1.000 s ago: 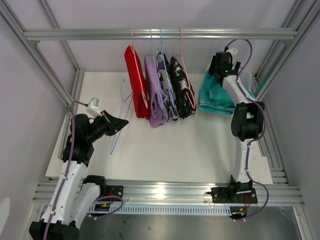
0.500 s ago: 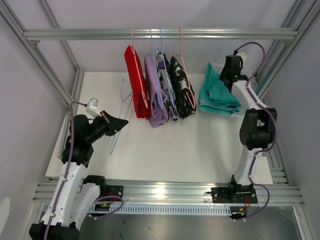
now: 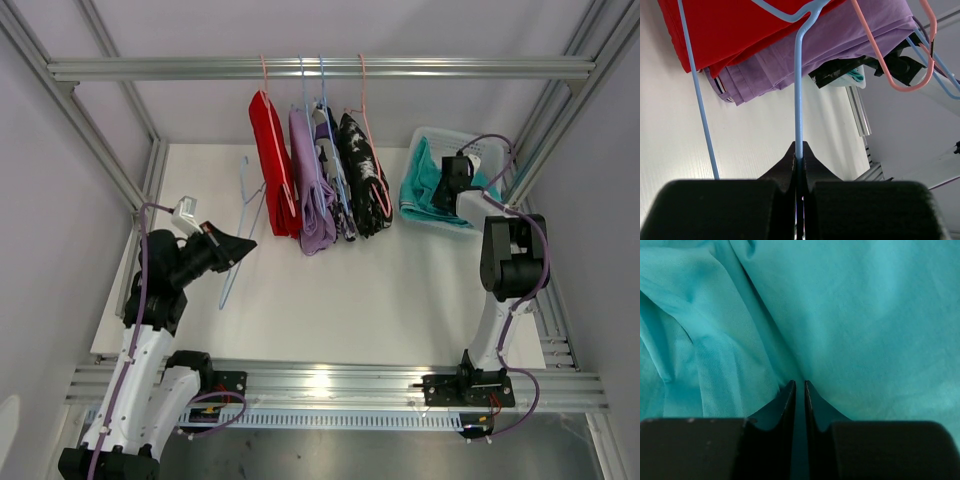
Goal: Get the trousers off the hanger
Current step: Place the trousers in the bin, then place the hanger at the clothesline, then pick up the hanger from the clothesline.
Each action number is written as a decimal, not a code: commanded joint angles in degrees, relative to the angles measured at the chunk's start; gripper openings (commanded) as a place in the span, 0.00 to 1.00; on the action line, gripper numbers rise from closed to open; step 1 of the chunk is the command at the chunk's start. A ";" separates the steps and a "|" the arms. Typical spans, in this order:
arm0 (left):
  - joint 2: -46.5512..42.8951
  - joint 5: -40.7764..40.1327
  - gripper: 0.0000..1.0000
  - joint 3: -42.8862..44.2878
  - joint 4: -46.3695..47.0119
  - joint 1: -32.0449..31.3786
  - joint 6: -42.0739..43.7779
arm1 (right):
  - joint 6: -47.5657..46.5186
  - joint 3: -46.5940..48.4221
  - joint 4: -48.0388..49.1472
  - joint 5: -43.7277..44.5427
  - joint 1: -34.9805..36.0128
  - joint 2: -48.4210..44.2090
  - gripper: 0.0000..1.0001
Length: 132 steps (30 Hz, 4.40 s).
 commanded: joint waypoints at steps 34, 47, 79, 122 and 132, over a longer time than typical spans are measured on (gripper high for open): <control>2.80 -15.66 0.00 22.24 -5.47 -2.56 12.95 | 2.51 -25.78 -5.26 -10.12 16.88 -49.63 0.63; 19.75 -17.24 0.00 40.34 -2.66 -2.56 12.16 | -0.48 -33.88 -3.77 -7.56 17.33 -54.21 0.67; 22.76 -14.96 0.38 36.22 -3.79 0.34 11.81 | -0.30 -37.30 -0.17 -12.39 17.24 -52.45 0.68; 40.24 -2.21 0.58 42.81 7.18 -7.83 7.86 | 0.14 -39.94 2.91 -13.97 16.89 -52.10 0.72; 43.06 -2.66 0.54 42.55 12.01 -9.68 2.59 | 0.05 -39.85 3.00 -13.89 16.89 -51.49 0.73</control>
